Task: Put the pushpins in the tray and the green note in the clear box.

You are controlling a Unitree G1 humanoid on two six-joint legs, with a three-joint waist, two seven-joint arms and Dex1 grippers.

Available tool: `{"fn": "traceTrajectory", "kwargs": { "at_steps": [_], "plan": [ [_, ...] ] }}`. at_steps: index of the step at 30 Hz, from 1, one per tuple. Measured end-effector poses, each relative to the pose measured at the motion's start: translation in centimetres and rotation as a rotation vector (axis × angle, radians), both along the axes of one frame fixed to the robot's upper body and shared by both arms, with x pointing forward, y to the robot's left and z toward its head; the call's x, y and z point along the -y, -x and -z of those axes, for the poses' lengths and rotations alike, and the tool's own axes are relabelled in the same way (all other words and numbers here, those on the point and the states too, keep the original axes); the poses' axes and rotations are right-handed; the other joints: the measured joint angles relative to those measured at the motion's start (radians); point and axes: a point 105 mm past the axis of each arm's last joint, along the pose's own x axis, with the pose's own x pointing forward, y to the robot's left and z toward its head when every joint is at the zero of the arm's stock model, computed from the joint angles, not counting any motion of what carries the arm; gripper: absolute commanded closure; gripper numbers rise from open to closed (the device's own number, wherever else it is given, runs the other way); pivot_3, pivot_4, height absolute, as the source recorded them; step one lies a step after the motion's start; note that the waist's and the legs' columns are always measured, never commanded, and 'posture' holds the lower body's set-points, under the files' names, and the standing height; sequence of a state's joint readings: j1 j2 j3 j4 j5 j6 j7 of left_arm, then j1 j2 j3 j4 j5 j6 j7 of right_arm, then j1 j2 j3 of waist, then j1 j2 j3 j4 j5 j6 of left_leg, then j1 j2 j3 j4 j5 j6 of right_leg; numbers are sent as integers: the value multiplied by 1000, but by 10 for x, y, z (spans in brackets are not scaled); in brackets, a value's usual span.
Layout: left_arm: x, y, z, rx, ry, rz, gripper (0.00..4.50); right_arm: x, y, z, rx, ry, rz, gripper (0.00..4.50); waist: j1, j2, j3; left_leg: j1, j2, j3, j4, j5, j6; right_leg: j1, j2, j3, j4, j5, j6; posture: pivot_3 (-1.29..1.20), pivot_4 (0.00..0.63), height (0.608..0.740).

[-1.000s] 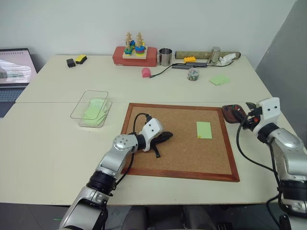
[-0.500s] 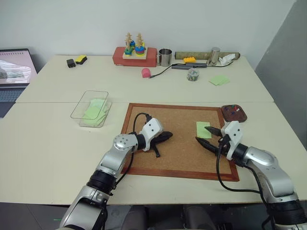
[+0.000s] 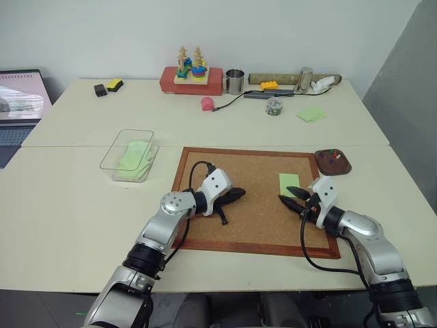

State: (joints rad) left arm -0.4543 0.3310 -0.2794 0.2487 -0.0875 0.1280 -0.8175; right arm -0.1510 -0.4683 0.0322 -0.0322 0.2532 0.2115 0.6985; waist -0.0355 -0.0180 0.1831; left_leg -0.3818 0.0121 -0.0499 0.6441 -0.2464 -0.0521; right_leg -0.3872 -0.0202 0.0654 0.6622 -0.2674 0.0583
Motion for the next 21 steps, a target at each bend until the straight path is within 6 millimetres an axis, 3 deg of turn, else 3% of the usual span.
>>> {"fn": "traceTrajectory", "kwargs": {
  "at_steps": [6,14,21],
  "plan": [
    [0,0,0,2,-2,1,4500,-5,1,1,2,-6,-18,4482,0,0,0,0,0,0,0,0,0,0,0,0,0,0,0,0,150,740],
    [0,0,0,3,-5,0,4500,-5,3,-4,14,9,-35,4482,0,0,0,0,0,0,0,0,0,0,0,0,0,0,0,0,150,740],
    [0,1,0,2,-4,-1,4500,-12,9,-44,153,73,-113,4482,0,0,0,0,0,0,0,0,0,0,0,0,0,0,0,0,150,740]
  ]
}}
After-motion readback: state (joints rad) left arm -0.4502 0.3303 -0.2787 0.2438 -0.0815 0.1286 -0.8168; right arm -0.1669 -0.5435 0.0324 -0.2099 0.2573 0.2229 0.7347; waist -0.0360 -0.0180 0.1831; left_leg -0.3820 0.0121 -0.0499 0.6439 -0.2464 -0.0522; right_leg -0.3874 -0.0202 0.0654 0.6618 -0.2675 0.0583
